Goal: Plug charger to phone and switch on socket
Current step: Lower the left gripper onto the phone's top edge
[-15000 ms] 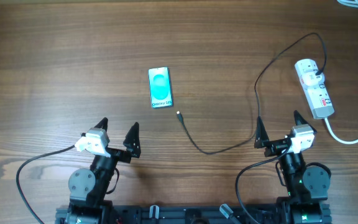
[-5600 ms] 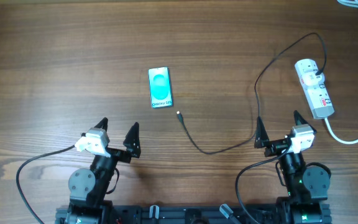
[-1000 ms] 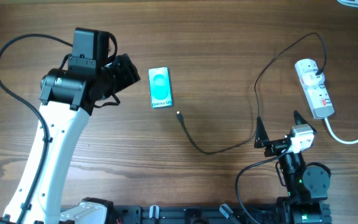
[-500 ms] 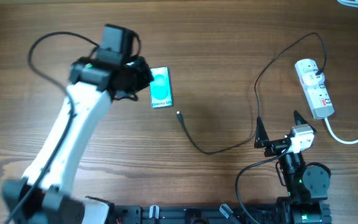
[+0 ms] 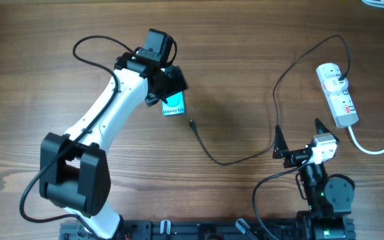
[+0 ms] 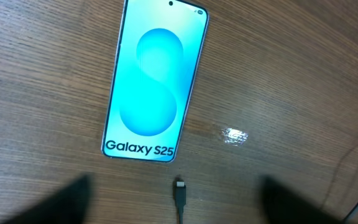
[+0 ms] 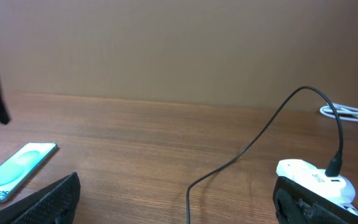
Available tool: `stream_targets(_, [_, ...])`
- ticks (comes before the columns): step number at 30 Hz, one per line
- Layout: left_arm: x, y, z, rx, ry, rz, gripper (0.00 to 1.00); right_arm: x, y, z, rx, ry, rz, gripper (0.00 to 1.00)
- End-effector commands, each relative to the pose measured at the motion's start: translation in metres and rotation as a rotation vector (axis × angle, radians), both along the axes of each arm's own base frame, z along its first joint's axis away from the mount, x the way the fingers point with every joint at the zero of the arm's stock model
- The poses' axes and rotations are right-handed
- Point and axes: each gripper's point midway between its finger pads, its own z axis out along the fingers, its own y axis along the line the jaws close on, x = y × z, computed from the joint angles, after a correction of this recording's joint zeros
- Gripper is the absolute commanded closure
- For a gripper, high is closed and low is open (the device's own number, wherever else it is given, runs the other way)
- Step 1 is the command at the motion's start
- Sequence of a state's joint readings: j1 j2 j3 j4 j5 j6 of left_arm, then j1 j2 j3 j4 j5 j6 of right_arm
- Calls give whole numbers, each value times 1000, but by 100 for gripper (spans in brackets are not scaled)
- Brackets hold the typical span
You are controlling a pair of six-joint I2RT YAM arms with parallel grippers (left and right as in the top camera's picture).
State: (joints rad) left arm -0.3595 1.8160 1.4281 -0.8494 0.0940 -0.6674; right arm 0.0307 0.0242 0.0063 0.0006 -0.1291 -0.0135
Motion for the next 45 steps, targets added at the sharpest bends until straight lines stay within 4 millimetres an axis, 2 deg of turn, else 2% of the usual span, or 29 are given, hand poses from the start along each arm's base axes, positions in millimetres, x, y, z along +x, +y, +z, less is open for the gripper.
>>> stream_targets(1, [10, -2, 0, 6, -34, 2, 0, 1, -4, 1, -10, -6, -23, 0])
stream_targets(6, [15, 5, -2, 69, -63, 16, 0, 1, -4, 1, -10, -6, -23, 0])
stream_targets(16, [24, -1, -8, 177, -133, 1, 0, 1, -4, 1, -10, -6, -23, 0])
stream_targets(20, [28, -5, -26, 186, -115, -5, 0, 1, -4, 1, -10, -6, -23, 0])
stream_targets(24, [27, -4, -54, 210, -64, -11, 0, 1, -4, 1, -10, -6, -23, 0])
stream_targets(28, [27, 4, -76, 272, -35, -4, 0, 1, -4, 1, -10, -6, -23, 0])
stream_targets(34, [27, 6, -107, 334, -2, -136, 0, 1, -4, 1, -10, -6, -23, 0])
stream_targets(37, [24, 6, -115, 336, 17, -138, 0, 1, -4, 1, -10, -6, -23, 0])
stream_targets(42, [16, -6, -120, 262, 59, -163, 1, 1, -4, 1, -10, -6, -23, 0])
stream_targets(45, [9, -6, -121, 252, 89, -171, 13, 1, -4, 1, -10, -6, -23, 0])
